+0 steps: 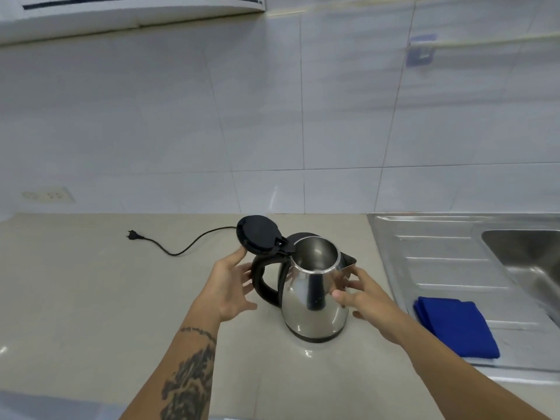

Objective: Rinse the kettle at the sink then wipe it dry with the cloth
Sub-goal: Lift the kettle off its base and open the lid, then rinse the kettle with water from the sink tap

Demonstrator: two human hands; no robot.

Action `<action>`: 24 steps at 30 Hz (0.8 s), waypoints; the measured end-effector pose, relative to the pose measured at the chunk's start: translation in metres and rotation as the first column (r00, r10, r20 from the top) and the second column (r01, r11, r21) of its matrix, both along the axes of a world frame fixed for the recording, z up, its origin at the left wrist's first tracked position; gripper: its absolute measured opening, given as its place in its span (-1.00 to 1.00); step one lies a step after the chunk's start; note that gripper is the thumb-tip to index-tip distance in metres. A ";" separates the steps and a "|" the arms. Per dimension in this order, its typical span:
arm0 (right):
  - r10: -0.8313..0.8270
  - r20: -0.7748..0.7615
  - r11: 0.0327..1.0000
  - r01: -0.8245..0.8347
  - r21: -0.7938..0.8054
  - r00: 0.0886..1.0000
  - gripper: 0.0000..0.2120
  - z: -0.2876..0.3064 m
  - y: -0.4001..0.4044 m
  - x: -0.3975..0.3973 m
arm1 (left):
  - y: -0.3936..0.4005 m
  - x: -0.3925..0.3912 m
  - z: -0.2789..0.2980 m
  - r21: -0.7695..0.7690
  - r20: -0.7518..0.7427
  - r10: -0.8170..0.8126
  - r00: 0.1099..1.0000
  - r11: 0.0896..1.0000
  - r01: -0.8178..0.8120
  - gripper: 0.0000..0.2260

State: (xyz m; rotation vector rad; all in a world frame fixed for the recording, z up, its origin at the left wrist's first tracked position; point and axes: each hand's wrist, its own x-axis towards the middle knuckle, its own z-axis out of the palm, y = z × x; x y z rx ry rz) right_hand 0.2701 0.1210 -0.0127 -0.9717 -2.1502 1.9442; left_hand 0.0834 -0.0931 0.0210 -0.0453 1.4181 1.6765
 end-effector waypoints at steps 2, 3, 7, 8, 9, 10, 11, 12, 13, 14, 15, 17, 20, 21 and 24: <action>-0.020 -0.002 1.000 0.020 -0.024 1.000 -0.40 -0.002 0.000 0.001 | -0.005 -0.005 -0.016 -0.006 -0.074 -0.023 0.997 1.000 0.023 -0.56; -0.030 -0.008 0.999 0.029 -0.042 1.000 -0.42 -0.002 -0.001 0.001 | -0.006 -0.006 -0.024 -0.026 -0.143 -0.023 0.989 0.999 0.019 -0.68; -0.079 -0.049 0.988 0.072 -0.135 0.996 -0.45 -0.007 -0.009 -0.002 | 0.006 -0.004 -0.056 -0.107 -0.504 0.039 0.863 0.989 -0.107 -0.69; -0.095 -0.051 0.986 0.087 -0.140 0.994 -0.43 -0.008 -0.011 -0.002 | 0.011 -0.001 -0.059 -0.084 -0.539 0.079 0.839 0.986 -0.147 -0.68; -0.108 -0.051 0.986 0.100 -0.136 0.993 -0.42 -0.009 -0.014 -0.002 | 0.016 0.001 -0.060 -0.049 -0.551 0.124 0.825 0.982 -0.180 -0.67; -0.126 -0.053 0.984 0.118 -0.132 0.991 -0.42 -0.008 -0.018 -0.001 | 0.019 0.004 -0.060 -0.016 -0.554 0.161 0.817 0.979 -0.203 -0.67; -0.140 -0.066 0.984 0.132 -0.123 0.988 -0.45 -0.004 -0.021 0.002 | 0.021 0.006 -0.059 0.010 -0.555 0.183 0.812 0.977 -0.213 -0.67; -0.145 -0.087 0.985 0.136 -0.106 0.986 -0.49 -0.001 -0.023 0.006 | 0.023 0.008 -0.056 0.029 -0.556 0.193 0.808 0.977 -0.213 -0.68; -0.147 -0.107 0.987 0.139 -0.080 0.983 -0.52 0.002 -0.023 0.011 | 0.026 0.011 -0.053 0.040 -0.560 0.193 0.805 0.978 -0.207 -0.70; -0.149 -0.123 0.988 0.144 -0.050 0.981 -0.53 0.004 -0.021 0.017 | 0.030 0.012 -0.049 0.050 -0.570 0.192 0.799 0.979 -0.199 -0.72; -0.156 -0.142 0.988 0.155 -0.016 0.978 -0.51 0.007 -0.019 0.024 | 0.035 0.015 -0.043 0.056 -0.581 0.191 0.791 0.979 -0.196 -0.73; -0.162 -0.194 0.984 0.172 0.039 0.968 -0.44 0.013 -0.011 0.037 | 0.050 0.023 -0.032 0.093 -0.587 0.205 0.784 0.978 -0.186 -0.74; -0.178 -0.283 0.969 0.218 0.116 0.942 -0.38 0.023 0.006 0.061 | 0.079 0.047 -0.013 0.152 -0.577 0.221 0.786 0.975 -0.163 -0.73; -0.181 -0.325 0.964 0.233 0.127 0.928 -0.42 0.027 0.013 0.071 | 0.089 0.057 -0.007 0.159 -0.579 0.216 0.787 0.976 -0.151 -0.73; -0.189 -0.417 0.945 0.280 0.169 0.889 -0.56 0.036 0.037 0.109 | 0.123 0.087 0.003 0.132 -0.598 0.159 0.786 0.986 -0.099 -0.73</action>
